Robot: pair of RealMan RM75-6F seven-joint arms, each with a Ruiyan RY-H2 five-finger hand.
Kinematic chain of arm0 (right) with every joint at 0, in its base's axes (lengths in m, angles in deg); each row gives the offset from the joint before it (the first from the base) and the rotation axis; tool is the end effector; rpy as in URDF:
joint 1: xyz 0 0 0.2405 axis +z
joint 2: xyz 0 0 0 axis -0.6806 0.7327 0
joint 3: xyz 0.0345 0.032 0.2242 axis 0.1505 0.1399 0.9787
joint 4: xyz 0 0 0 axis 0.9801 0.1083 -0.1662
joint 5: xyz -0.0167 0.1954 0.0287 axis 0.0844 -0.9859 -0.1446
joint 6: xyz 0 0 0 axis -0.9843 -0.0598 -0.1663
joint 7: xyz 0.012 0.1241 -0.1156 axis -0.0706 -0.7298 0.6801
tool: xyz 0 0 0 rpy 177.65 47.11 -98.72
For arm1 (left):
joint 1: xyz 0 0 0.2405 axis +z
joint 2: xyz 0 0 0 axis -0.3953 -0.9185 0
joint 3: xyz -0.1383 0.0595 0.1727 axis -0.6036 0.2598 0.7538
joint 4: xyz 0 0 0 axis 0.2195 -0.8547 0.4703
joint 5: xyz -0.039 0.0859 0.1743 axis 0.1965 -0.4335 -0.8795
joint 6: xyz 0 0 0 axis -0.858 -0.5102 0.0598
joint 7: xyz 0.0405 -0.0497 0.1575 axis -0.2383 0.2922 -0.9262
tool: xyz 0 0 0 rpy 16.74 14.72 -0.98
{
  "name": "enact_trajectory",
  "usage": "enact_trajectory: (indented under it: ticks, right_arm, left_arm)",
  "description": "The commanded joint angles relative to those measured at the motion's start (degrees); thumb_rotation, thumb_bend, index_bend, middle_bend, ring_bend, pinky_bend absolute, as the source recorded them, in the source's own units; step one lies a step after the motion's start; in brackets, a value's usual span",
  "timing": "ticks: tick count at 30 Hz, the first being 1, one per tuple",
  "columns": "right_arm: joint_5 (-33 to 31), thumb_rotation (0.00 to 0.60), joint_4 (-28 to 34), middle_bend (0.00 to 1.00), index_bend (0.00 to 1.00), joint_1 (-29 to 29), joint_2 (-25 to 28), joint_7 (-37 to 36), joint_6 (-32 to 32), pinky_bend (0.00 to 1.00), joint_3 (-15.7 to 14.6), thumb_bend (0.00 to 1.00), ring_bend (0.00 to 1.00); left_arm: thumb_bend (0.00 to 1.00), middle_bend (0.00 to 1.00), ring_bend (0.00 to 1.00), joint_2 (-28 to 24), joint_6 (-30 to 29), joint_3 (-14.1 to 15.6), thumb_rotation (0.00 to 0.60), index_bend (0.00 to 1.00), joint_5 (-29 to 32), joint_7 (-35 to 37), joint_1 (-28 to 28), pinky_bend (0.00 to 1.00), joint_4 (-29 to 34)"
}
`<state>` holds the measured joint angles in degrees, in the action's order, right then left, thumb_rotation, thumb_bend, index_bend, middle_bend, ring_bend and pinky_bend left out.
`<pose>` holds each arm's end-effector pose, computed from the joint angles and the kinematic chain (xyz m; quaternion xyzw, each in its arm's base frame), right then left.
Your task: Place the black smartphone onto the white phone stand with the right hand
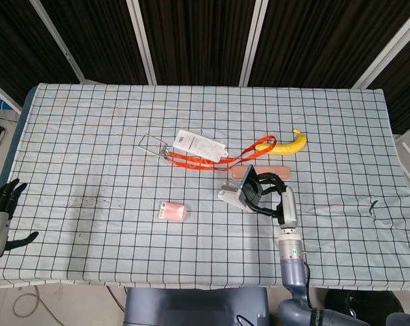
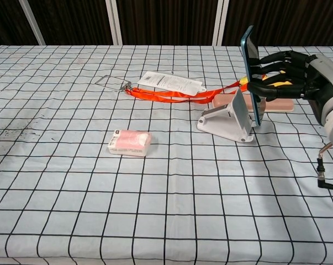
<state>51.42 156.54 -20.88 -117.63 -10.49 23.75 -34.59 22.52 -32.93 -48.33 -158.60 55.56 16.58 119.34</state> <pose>-0.1567 -0.3042 -0.0045 0.2999 -0.6337 0.6464 0.3011 -0.2811 0.2122 0.1555 -0.6050 -0.3876 -0.3770 0.5844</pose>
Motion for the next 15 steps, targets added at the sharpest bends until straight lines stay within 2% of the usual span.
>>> enact_trajectory:
  ticks: [1,15]
  right_arm:
    - [1.0,0.600,-1.6,0.52,0.52,0.3,-0.5,-2.2,-0.5,0.49,-0.2,0.50,0.44]
    - [2.4,0.600,-6.4,0.52,0.52,1.3,-0.3,-11.2,-3.6,0.49,0.4,0.50,0.43]
  left_arm:
    - [0.00,0.00,0.00,0.0,0.1,0.0,0.600,0.00,0.0,0.1,0.0,0.00,0.0]
    - [0.00,0.00,0.00,-0.1,0.2,0.1,0.600,0.00,0.2,-0.1,0.1,0.00,-0.1]
